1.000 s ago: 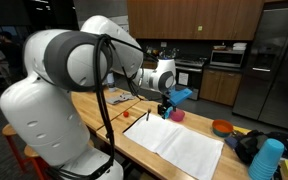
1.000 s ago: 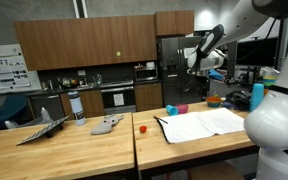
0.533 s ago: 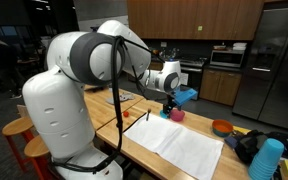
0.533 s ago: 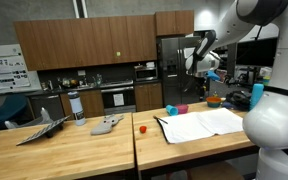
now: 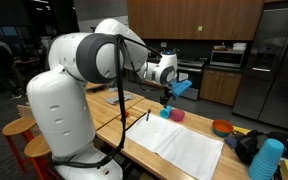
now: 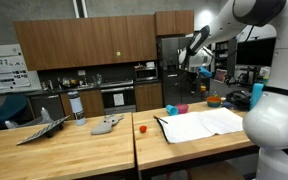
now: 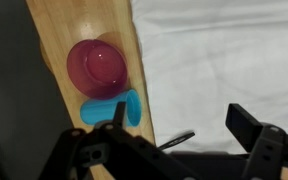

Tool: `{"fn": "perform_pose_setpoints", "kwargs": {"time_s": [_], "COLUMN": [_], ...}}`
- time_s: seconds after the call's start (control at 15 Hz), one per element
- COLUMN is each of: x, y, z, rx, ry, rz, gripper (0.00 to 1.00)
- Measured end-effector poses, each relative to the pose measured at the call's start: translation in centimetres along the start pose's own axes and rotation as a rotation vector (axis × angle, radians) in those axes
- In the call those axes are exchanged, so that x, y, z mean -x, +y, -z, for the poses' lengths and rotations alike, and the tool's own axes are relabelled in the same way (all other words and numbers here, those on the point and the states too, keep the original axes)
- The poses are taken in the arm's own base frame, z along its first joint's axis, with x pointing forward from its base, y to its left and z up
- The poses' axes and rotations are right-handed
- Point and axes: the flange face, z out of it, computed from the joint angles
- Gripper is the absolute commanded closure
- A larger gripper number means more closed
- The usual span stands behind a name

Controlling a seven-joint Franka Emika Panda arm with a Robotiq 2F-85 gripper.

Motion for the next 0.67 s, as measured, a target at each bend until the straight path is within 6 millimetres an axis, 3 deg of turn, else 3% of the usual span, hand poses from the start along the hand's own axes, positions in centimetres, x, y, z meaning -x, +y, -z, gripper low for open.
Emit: {"fn": "perform_pose_setpoints", "kwargs": {"time_s": [0.67], "x": [0.7], "y": [1.1], "z": [-1.0], "rx": [-0.008], "ry": [-0.009], "rz": [0.056], "gripper": [0.0]}}
